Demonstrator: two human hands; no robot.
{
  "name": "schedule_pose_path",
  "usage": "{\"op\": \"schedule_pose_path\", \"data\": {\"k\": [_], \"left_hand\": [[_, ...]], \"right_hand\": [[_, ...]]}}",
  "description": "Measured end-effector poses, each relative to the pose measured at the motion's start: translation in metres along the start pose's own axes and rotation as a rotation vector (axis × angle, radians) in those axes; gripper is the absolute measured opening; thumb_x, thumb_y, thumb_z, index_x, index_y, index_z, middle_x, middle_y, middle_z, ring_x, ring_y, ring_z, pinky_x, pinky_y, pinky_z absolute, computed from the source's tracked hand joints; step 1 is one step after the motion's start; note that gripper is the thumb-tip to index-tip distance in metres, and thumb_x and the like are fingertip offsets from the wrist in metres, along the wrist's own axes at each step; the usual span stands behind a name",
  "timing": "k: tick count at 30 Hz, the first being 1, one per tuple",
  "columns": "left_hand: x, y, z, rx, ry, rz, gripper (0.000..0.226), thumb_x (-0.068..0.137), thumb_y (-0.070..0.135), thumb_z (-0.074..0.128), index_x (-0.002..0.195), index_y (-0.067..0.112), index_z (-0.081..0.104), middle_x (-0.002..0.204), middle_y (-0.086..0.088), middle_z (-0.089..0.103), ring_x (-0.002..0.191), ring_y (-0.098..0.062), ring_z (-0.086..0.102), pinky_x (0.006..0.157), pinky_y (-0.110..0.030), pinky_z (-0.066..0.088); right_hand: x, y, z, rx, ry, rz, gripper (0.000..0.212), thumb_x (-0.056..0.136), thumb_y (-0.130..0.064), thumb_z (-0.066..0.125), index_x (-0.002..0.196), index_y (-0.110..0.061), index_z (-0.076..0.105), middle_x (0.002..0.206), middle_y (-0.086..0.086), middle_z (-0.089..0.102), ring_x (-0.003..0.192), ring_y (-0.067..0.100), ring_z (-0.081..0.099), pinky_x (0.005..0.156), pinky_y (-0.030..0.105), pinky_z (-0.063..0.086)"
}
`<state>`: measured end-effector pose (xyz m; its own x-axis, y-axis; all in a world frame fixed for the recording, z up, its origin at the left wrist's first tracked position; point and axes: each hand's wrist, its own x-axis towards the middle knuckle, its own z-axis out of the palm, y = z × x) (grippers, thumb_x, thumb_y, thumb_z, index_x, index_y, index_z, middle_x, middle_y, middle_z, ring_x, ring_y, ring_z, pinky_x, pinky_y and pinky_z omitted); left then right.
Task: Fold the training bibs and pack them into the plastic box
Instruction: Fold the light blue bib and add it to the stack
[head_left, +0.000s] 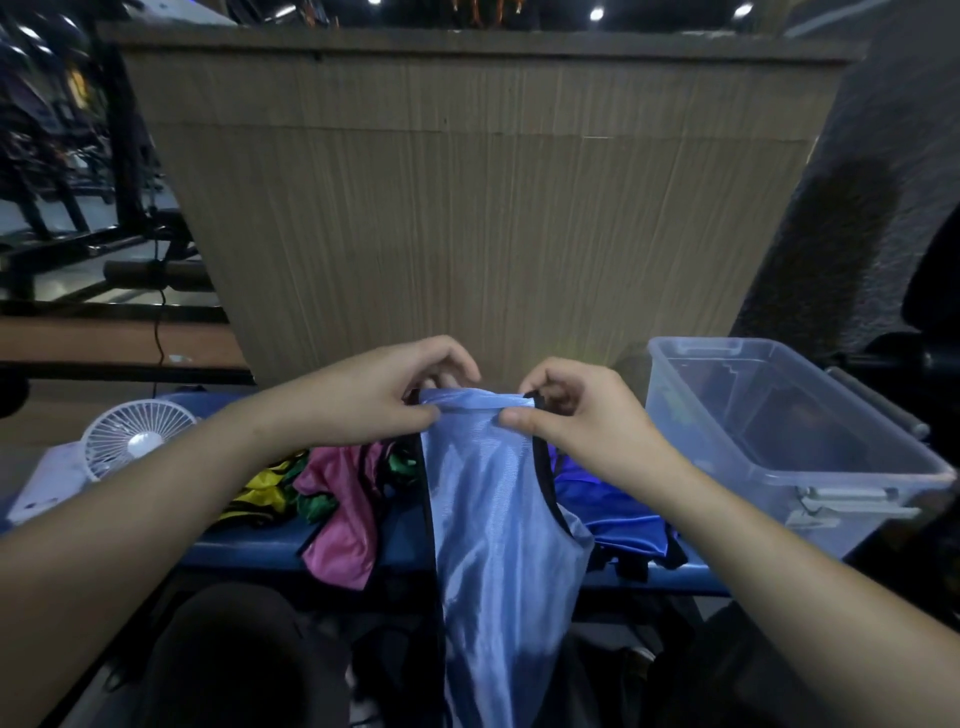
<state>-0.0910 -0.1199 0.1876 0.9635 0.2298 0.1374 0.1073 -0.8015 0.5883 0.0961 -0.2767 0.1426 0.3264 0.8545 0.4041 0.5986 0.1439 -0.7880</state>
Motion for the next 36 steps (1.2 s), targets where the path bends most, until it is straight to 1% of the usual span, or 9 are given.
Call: {"op": "schedule_pose_path", "data": {"k": [3,9,13,15,17,22,26,30,36], "left_hand": [[-0.001,-0.002,0.003,0.032,0.054,0.008,0.042,0.090,0.000,0.059,0.111,0.036,0.058,0.101,0.013,0.069,0.093,-0.016,0.067,0.086,-0.053,0.051],[0.002,-0.003,0.013,0.066,0.076,0.003,0.043,0.087,0.000,0.057,0.113,0.033,0.063,0.106,0.014,0.070,0.102,-0.006,0.066,0.091,-0.041,0.052],[0.009,0.001,0.029,0.046,0.055,0.012,0.034,0.082,0.047,0.071,0.112,0.033,0.064,0.105,0.015,0.070,0.102,-0.002,0.064,0.090,-0.031,0.050],[0.016,0.002,0.036,0.087,0.085,-0.005,0.039,0.076,0.057,0.075,0.102,0.032,0.062,0.089,0.016,0.067,0.086,0.001,0.061,0.076,-0.024,0.047],[0.021,0.004,0.040,0.134,0.115,0.005,0.030,0.078,0.046,0.080,0.091,0.028,0.060,0.072,0.018,0.061,0.072,0.001,0.056,0.062,-0.019,0.039],[0.024,-0.001,0.032,0.194,0.104,0.081,0.018,0.085,0.028,0.076,0.074,0.032,0.062,0.076,0.009,0.062,0.077,-0.009,0.058,0.068,-0.028,0.043],[0.022,-0.004,0.030,0.113,0.098,0.064,0.010,0.085,0.029,0.077,0.079,0.034,0.071,0.081,0.011,0.070,0.081,-0.010,0.064,0.075,-0.032,0.049],[0.022,-0.006,0.023,-0.004,0.154,0.061,0.006,0.091,0.026,0.073,0.085,0.027,0.073,0.084,0.000,0.073,0.084,-0.024,0.068,0.081,-0.045,0.053],[0.016,-0.005,0.012,-0.010,0.116,0.071,0.006,0.094,0.024,0.070,0.088,0.025,0.073,0.088,0.001,0.074,0.089,-0.029,0.068,0.085,-0.052,0.052]], "right_hand": [[0.000,-0.001,-0.001,0.079,-0.028,0.030,0.025,0.077,-0.026,0.086,0.080,-0.016,0.063,0.072,0.014,0.066,0.066,0.019,0.055,0.064,0.046,0.046],[0.002,0.002,0.006,0.116,0.037,0.064,0.027,0.074,-0.017,0.088,0.074,-0.018,0.061,0.072,0.015,0.065,0.064,0.017,0.054,0.063,0.036,0.043],[0.002,-0.003,0.016,0.085,0.042,0.059,0.027,0.076,-0.018,0.086,0.074,-0.015,0.060,0.072,0.019,0.065,0.056,0.013,0.051,0.054,0.031,0.042],[0.003,-0.004,0.019,0.106,0.052,0.058,0.026,0.075,-0.017,0.087,0.075,-0.013,0.060,0.074,0.020,0.066,0.059,0.016,0.053,0.057,0.034,0.043],[0.004,-0.001,0.022,0.122,0.063,0.048,0.027,0.075,-0.017,0.087,0.075,-0.015,0.060,0.070,0.016,0.064,0.060,0.014,0.051,0.058,0.034,0.041],[-0.001,0.009,0.021,0.246,-0.014,0.048,0.027,0.076,-0.013,0.085,0.084,-0.014,0.059,0.068,0.005,0.058,0.061,0.014,0.050,0.058,0.028,0.043],[-0.006,0.024,0.023,0.363,-0.162,0.062,0.035,0.078,-0.006,0.083,0.093,-0.014,0.052,0.076,0.004,0.063,0.074,0.022,0.054,0.071,0.039,0.043],[-0.022,0.040,0.035,0.369,-0.222,0.071,0.037,0.081,0.009,0.075,0.093,-0.007,0.044,0.077,0.000,0.056,0.068,0.015,0.051,0.067,0.035,0.044],[-0.045,0.068,0.053,0.215,-0.192,0.007,0.033,0.081,-0.004,0.078,0.091,-0.022,0.053,0.083,-0.006,0.052,0.077,0.011,0.050,0.077,0.030,0.044]]}}
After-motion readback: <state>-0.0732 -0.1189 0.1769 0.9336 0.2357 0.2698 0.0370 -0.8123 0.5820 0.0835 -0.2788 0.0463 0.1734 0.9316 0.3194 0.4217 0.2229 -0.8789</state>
